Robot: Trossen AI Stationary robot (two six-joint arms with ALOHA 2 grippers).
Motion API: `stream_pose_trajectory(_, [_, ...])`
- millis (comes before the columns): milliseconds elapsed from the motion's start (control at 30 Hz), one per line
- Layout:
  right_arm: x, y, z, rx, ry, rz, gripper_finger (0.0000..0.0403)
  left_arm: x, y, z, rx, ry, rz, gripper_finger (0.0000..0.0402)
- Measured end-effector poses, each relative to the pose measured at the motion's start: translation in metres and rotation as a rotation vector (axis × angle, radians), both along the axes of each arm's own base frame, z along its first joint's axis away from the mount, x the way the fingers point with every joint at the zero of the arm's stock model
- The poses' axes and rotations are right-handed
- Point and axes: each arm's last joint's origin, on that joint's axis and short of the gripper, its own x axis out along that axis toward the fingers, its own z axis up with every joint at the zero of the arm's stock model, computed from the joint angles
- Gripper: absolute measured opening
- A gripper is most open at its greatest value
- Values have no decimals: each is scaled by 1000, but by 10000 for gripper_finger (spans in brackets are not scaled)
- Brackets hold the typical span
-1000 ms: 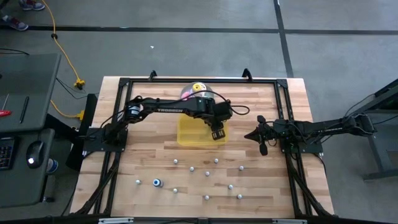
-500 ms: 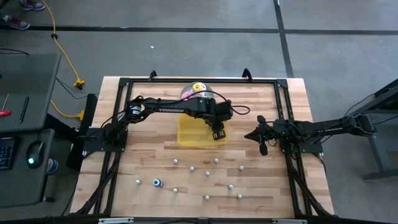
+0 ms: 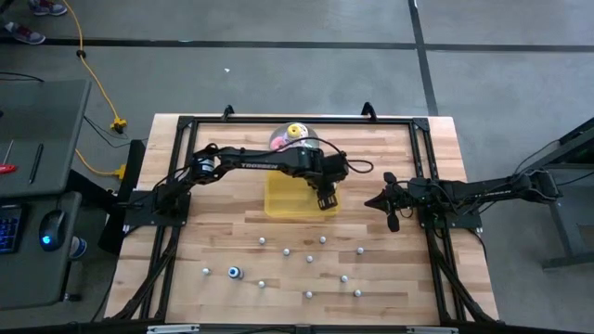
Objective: Pick & Place food coloring
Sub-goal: Put the large pink food coloring bottle into the yellow container
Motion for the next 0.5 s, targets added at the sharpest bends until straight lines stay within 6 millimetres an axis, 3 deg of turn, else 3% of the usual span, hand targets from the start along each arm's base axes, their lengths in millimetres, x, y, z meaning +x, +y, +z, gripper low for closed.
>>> stream_pose_trajectory(500, [0, 0, 0, 0, 0, 0, 0, -2, 0, 1, 6, 13, -16, 147])
